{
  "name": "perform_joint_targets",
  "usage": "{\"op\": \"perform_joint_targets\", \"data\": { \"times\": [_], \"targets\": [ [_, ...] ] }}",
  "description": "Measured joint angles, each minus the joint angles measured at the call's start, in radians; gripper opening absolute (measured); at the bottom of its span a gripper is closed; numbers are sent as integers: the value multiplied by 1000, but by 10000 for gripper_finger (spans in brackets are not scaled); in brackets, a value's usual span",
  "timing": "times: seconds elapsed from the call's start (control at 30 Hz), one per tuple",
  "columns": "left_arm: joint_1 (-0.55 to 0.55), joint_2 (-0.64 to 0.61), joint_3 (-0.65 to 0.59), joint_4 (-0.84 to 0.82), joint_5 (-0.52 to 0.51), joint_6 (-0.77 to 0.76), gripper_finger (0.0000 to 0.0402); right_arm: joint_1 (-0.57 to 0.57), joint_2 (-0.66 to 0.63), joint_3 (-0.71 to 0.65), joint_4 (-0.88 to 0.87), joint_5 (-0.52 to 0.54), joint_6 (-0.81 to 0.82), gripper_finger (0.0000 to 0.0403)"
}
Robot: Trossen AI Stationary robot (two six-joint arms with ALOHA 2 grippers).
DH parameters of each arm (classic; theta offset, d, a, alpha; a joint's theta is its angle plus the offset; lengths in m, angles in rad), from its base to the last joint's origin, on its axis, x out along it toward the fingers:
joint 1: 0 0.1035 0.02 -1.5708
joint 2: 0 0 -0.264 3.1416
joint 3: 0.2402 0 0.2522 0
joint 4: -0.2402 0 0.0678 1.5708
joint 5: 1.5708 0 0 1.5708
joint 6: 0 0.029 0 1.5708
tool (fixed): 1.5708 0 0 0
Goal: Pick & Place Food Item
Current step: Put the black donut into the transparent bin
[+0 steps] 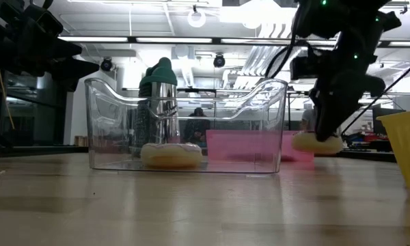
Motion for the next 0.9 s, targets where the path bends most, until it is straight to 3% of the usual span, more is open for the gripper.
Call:
{"op": "perform_joint_targets", "data": {
  "times": [0.5, 0.9],
  "targets": [
    [0, 0, 0, 0, 0, 0, 246, 0, -182, 102, -76, 65, -73, 84],
    [0, 0, 0, 0, 0, 0, 246, 1, -225, 214, -74, 106, -124, 84]
  ]
}}
